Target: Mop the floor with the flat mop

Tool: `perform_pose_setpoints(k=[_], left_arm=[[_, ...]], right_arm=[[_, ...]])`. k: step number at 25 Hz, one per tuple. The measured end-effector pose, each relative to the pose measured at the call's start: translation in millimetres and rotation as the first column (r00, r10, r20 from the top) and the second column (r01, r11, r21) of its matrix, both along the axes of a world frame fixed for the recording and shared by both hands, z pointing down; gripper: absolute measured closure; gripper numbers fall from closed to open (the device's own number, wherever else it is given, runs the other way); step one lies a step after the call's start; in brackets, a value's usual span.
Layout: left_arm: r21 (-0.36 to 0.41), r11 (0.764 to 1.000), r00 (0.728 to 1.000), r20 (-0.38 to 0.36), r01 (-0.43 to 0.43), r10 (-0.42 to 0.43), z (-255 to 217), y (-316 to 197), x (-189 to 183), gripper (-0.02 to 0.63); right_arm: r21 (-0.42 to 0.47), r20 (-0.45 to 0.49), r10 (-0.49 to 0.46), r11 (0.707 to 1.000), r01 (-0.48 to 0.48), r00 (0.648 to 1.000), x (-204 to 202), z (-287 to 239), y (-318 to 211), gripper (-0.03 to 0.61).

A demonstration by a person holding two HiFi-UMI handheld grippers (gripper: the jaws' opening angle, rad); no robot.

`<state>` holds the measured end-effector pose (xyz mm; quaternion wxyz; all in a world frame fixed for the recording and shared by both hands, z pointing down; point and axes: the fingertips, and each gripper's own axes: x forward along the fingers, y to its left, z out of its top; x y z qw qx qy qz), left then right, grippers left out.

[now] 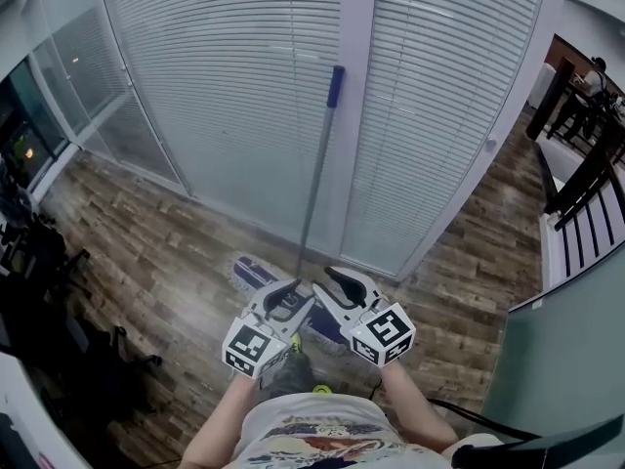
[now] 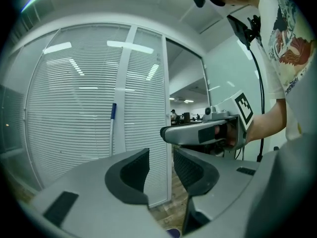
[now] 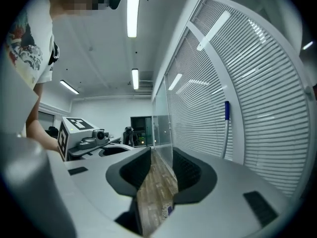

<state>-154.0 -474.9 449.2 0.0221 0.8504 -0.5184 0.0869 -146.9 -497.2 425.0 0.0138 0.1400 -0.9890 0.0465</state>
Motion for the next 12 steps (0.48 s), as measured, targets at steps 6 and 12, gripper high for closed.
perform_pose_setpoints(k=[6, 12], left_arm=[[-0.013, 1.0, 0.999, 0.032, -0.022, 0.022, 12, -71, -54, 0.454], [-0.013, 0.998, 0.997, 0.028, -0.068, 0.069, 14, -173, -105, 0.439]], right_arm=[[0.007, -0.044, 0.05, 0.999, -0.05, 0.998, -44, 6, -69, 0.459], [0.01, -0.089, 0.122, 0.992, -0.122, 0.988, -94, 10, -168, 0.453]])
